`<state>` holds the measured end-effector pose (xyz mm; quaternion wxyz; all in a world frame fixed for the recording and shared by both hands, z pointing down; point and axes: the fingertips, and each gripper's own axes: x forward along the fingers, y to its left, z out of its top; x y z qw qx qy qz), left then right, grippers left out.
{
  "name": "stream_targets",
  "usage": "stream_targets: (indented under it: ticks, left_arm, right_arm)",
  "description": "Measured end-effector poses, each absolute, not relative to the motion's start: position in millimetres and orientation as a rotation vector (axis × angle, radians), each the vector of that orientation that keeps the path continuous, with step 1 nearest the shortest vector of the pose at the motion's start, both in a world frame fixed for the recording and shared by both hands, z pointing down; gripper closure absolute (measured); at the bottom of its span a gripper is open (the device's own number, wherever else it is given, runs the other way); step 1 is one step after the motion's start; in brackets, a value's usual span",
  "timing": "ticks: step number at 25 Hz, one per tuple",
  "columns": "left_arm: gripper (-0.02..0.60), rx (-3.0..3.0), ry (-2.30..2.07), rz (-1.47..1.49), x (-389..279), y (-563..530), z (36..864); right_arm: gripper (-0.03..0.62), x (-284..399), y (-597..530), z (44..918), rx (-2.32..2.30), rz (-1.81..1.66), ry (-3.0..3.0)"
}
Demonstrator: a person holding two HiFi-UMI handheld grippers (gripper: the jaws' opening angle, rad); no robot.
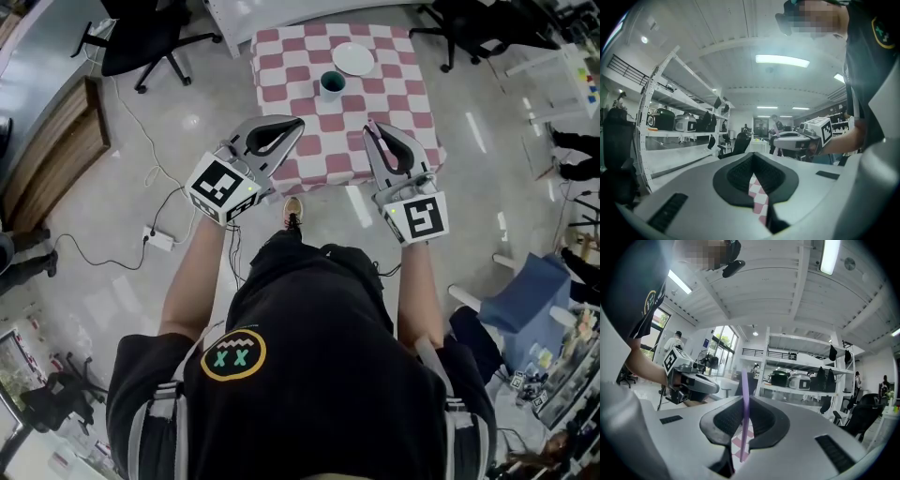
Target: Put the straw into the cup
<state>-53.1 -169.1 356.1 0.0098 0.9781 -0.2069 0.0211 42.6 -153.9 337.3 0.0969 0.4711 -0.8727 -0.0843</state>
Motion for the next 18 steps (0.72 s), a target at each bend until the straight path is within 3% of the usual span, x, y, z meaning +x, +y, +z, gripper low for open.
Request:
stream_targets:
  ticks: [18]
  left_arm:
    - [0.566,3.062,-0.664,0.088,-26,-229,356]
  right_arm:
    - [0.543,56,-221,319,1.399,-0.295,-2.651]
